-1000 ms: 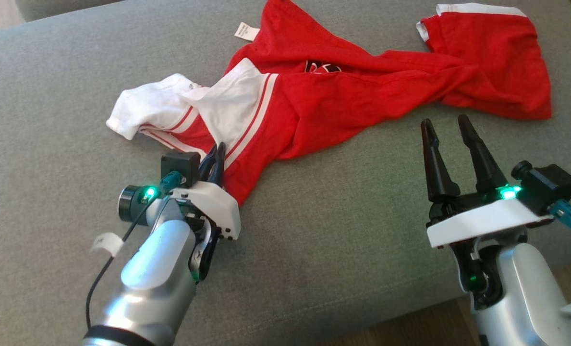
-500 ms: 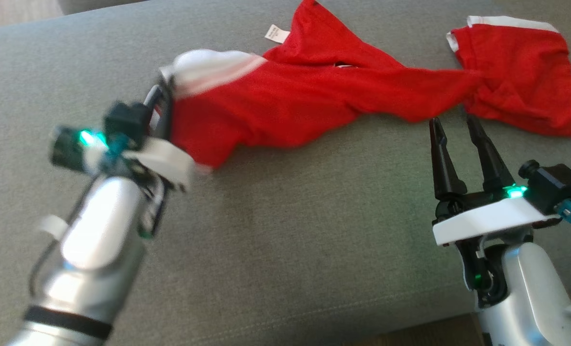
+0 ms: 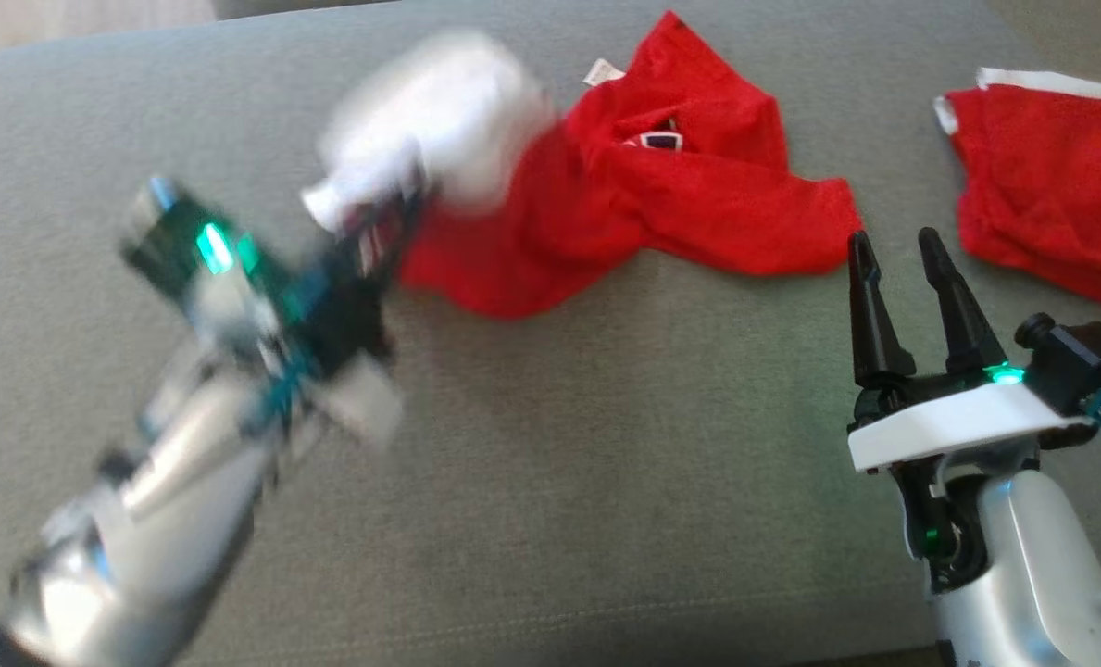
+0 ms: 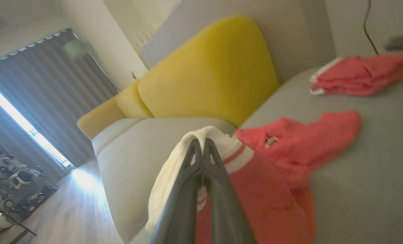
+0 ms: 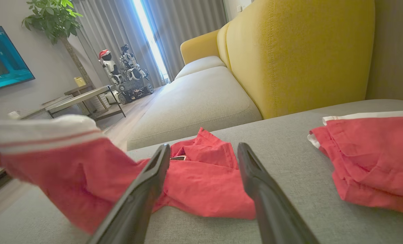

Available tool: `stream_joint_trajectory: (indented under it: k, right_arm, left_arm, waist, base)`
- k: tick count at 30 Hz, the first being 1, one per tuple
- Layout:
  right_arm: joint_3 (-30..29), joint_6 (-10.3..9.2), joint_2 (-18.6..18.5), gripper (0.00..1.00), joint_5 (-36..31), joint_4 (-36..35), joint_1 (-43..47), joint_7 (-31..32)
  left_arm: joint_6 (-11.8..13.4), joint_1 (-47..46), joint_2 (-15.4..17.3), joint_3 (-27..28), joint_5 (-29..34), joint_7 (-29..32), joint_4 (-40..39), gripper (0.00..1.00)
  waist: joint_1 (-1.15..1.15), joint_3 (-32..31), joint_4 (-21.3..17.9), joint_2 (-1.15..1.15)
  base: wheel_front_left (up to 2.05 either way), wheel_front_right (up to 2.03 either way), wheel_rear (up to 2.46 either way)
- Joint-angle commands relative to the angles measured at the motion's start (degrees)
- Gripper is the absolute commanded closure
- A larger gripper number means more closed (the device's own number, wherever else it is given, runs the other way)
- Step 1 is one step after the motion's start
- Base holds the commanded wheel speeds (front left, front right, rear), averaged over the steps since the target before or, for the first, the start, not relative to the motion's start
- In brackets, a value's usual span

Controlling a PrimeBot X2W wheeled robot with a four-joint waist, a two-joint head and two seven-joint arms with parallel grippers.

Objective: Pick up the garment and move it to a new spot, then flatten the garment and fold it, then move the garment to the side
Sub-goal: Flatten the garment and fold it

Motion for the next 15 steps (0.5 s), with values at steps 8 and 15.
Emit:
stream_joint_trajectory:
  k: [8, 15]
  right_arm:
    - [-0.1, -0.03, 0.1, 0.0, -0.07, -1.41, -1.52, 0.01]
    - [-0.21, -0.03, 0.1, 0.0, -0.27, -1.37, -1.29, 0.91]
  left_arm:
    - [-3.09, 9.71, 6.01, -6.67, 2.86, -0.28, 1.25, 1.0]
    - [-4.15, 12.47, 4.64, -12.17, 3.35, -0.28, 6.69, 0.6]
  waist:
    - [0.0, -1.07, 3.28, 0.0]
    - [0.0, -1.99, 4.34, 0.0]
  base:
    - [0.0, 0.0, 0.0]
    - [0.0, 0.0, 0.0]
